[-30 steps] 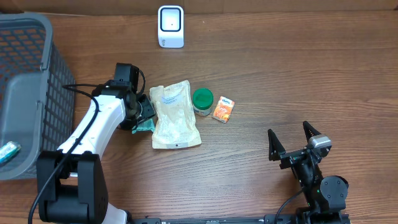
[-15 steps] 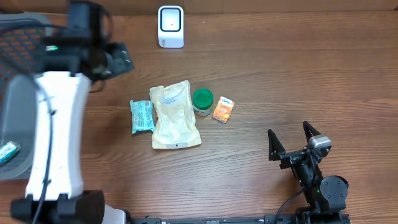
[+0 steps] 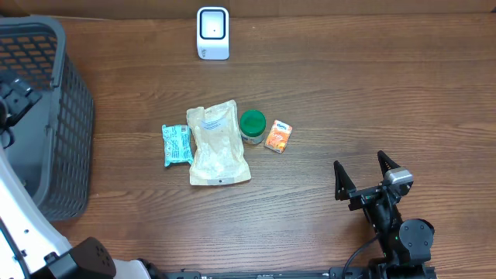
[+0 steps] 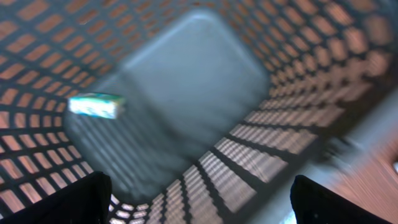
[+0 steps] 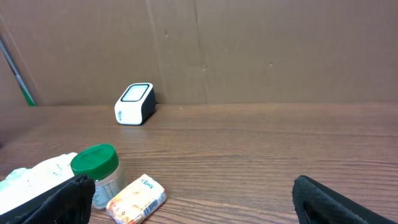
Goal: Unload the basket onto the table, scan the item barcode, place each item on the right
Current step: 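Move the left gripper back into the basket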
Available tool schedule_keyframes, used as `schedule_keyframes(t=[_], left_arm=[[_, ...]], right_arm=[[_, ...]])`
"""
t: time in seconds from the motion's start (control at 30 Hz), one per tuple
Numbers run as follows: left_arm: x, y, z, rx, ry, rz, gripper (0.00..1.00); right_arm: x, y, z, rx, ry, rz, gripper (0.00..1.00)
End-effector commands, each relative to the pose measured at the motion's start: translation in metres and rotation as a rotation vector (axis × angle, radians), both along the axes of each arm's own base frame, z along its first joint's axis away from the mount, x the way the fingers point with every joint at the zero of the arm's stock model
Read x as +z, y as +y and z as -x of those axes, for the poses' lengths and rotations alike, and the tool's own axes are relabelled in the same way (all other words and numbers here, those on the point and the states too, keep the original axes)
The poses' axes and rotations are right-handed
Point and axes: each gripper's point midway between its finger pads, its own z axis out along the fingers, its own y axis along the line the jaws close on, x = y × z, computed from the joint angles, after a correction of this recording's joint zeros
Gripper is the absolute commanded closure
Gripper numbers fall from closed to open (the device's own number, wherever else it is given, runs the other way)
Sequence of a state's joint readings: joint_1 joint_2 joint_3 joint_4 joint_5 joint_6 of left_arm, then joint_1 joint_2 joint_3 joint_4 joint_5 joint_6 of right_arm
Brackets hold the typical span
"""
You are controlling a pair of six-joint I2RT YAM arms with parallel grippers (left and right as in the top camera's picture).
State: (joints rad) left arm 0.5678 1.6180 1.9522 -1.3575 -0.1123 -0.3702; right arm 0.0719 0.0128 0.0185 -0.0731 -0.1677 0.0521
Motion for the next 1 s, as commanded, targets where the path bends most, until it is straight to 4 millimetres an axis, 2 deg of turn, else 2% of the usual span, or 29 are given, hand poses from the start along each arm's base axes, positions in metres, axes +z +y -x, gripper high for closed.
schedule_keyframes(t=[0.0, 0.13, 0.23, 0.33, 0.4, 0.57, 0.7, 0.97], left_arm=[[-0.036, 0.021, 0.016, 0.048, 0.075, 0.041, 0.07], [-0.070, 0.042, 0.027, 0.106, 0.101, 0.060, 0.06], [-0.094, 0.057, 0.026, 0.083, 0.102, 0.038, 0.02], [-0.117, 0.063, 0.020, 0.026, 0.104, 0.017, 0.01], [-0.140, 0.064, 0.019, -0.032, 0.136, 0.001, 0.00], [-0.173, 0.070, 0.019, -0.079, 0.189, -0.017, 0.00], [-0.184, 0.077, 0.014, -0.092, 0.198, -0.024, 0.01], [-0.189, 0.081, 0.011, -0.297, 0.284, -0.104, 0.00]], right_arm=[[-0.002, -0.002, 0.000, -0.010, -0.003, 0.001, 0.00], [-0.002, -0.002, 0.000, -0.010, -0.003, 0.001, 0.00], [-0.002, -0.002, 0.000, -0.010, -0.003, 0.001, 0.00], [-0.002, -0.002, 0.000, -0.010, -0.003, 0.001, 0.00], [-0.002, -0.002, 0.000, -0.010, -0.003, 0.001, 0.00], [-0.002, -0.002, 0.000, -0.010, -0.003, 0.001, 0.00], [-0.002, -0.002, 0.000, -0.010, -0.003, 0.001, 0.00], [-0.002, -0.002, 0.000, -0.010, -0.003, 0.001, 0.00]])
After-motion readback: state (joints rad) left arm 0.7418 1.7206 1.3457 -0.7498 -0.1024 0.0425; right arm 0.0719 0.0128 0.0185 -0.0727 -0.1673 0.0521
